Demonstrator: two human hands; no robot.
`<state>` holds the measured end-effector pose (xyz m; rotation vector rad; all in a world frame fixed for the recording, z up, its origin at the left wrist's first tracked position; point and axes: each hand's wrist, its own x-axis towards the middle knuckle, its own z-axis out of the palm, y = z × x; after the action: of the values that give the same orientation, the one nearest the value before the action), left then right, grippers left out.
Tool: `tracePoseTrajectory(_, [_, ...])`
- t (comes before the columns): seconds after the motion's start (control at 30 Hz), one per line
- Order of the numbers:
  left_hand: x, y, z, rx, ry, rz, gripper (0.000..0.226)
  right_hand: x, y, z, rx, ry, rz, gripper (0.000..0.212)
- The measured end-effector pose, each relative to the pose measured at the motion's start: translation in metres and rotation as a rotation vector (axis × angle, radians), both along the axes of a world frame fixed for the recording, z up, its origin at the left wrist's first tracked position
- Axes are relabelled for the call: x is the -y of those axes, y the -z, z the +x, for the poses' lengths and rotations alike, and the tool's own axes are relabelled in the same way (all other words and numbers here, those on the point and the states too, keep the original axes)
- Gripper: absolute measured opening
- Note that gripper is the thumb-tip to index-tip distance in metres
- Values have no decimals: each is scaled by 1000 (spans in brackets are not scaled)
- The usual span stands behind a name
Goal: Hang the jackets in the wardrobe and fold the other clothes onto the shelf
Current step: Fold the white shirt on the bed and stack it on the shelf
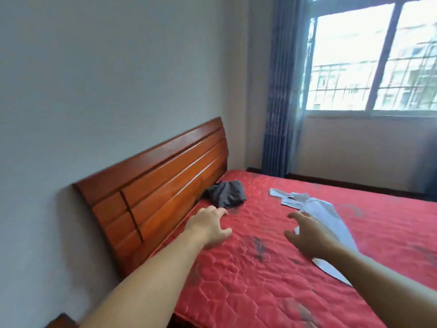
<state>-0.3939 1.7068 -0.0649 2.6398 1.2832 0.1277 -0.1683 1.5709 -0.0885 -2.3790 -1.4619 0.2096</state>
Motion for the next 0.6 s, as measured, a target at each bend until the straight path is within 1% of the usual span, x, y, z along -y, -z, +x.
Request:
tracePoseTrajectory(0.07, [14, 9, 38, 2, 114, -6, 58, 37, 5, 24, 3, 121, -1, 54])
tracePoseTrajectory(0.13, [26, 20, 70, -2, 212, -16, 57, 73, 11, 35, -4, 232, -49, 54])
tracePoseTrajectory(0.3, [73, 48, 135, 3, 382, -78, 55, 155, 26, 54, 2, 439, -119, 54])
tracePoseTrajectory(0.4, [112, 62, 160, -21, 470, -111, 55, 202, 32, 63, 7, 514, -152, 50])
tracePoseTrajectory(0.5, [141, 63, 187, 5, 512, -124, 55, 241, 38, 79, 0, 572, -152, 53])
tracePoseTrajectory(0.6, [172, 67, 210, -15, 537, -127, 55, 279, 52, 97, -32, 587, -151, 53])
